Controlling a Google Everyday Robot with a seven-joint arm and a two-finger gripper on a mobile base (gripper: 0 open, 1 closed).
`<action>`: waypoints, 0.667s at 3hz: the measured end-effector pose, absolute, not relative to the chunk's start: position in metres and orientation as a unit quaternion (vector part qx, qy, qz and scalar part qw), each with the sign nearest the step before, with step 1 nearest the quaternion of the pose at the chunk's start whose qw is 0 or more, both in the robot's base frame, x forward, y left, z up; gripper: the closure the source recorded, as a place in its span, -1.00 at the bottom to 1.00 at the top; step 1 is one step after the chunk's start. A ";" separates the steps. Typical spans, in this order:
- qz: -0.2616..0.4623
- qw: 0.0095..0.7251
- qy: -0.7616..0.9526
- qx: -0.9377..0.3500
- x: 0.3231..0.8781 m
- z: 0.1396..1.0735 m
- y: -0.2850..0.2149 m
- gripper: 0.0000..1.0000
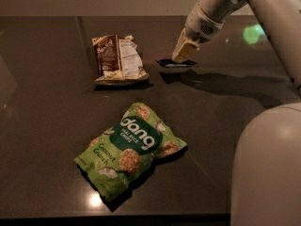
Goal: Pick rxbar blueberry
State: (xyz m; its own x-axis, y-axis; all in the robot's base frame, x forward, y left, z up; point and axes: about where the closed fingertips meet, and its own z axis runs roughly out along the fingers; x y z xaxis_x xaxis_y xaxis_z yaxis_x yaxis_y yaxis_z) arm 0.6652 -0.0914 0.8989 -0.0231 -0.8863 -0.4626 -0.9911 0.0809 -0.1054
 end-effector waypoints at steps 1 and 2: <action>0.119 0.227 0.706 -0.660 0.660 0.926 -0.100 1.00; 0.115 0.246 0.704 -0.656 0.654 0.955 -0.106 1.00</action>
Offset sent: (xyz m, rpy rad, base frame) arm -0.0271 -0.0319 0.1007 0.0490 -0.0778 -0.0294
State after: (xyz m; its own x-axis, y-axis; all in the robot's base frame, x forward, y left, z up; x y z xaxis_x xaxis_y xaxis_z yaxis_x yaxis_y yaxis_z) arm 0.6542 -0.1061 0.9551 -0.0173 -0.8674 -0.4974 -0.9804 0.1124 -0.1620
